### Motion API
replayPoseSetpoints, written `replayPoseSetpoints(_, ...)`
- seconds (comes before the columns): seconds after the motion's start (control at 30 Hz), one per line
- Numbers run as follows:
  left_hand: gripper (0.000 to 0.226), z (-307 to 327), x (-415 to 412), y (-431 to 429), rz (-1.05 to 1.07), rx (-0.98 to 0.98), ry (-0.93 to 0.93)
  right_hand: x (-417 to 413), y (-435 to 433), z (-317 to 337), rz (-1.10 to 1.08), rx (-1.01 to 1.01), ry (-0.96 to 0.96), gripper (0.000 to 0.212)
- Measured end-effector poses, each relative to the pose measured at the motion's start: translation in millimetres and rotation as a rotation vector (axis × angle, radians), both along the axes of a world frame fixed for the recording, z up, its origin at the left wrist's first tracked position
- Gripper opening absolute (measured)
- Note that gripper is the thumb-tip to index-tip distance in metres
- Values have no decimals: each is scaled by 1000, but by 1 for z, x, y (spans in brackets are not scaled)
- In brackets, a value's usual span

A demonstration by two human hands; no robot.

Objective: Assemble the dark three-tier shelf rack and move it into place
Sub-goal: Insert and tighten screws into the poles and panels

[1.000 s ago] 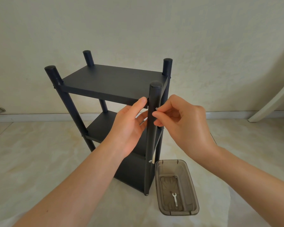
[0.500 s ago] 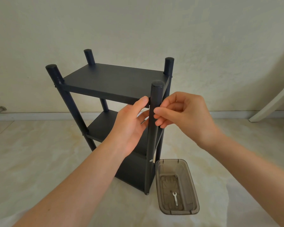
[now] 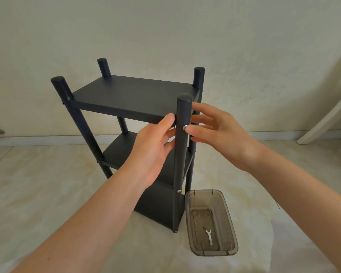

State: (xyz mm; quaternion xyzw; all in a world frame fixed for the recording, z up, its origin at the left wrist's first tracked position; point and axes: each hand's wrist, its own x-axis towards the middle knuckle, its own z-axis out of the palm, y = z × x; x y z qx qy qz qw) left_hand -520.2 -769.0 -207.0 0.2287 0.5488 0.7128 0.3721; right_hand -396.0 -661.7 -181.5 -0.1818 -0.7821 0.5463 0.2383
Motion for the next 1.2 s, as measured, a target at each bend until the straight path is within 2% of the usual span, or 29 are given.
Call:
replayPoseSetpoints(0.1, 26, 9, -1, -5, 105, -184, 242, -1, 4, 0, -10, -39, 49, 44)
replayPoseSetpoints(0.13, 29, 11, -2, -8, 188, -263, 420, -1, 5, 1, -12, -65, 51, 44)
replayPoseSetpoints(0.2, 43, 13, -5, -17, 405, -362, 978, -1, 8, 1, -3, -102, 33, 46)
replayPoseSetpoints(0.23, 45, 16, -8, -23, 519, -338, 1257, 0, 10, 2, 4, -113, 24, 47)
replayPoseSetpoints(0.27, 42, 20, -12, -26, 588, -251, 1450, 0, 11, 2, 11, -121, 20, 48)
replayPoseSetpoints(0.3, 37, 23, -18, -27, 569, -155, 1550, 0, 13, 2, 19, -129, 21, 47)
replayPoseSetpoints(0.37, 41, 30, -28, -26, 330, -87, 1567, 0, 14, 2, 36, -134, 18, 44)
replayPoseSetpoints(0.47, 59, 33, -33, -21, 60, -147, 1474, 0, 16, 5, 48, -158, -8, 42)
replayPoseSetpoints(0.63, 52, 34, -25, -11, 35, -77, 1403, 2, 16, 8, 80, -211, -24, 41)
replayPoseSetpoints(0.77, 37, 33, -26, -9, 70, -100, 1378, 5, 25, 3, 211, -417, 16, 32)
replayPoseSetpoints(0.9, 32, 28, -24, -9, 93, -63, 1428, 11, 60, -24, 313, -669, 66, 37)
replayPoseSetpoints(0.97, 34, 26, -24, -11, 118, -58, 1451, 14, 82, -54, 243, -728, -16, 40)
replayPoseSetpoints(1.07, 43, 24, -23, -11, 120, -36, 1474, 22, 103, -116, 102, -716, -341, 51)
replayPoseSetpoints(1.13, 48, 23, -22, -11, 123, -18, 1509, 28, 108, -163, 45, -782, -492, 43)
replayPoseSetpoints(1.2, 44, 21, -22, -10, 131, -17, 1538, 33, 104, -209, -27, -850, -567, 31)
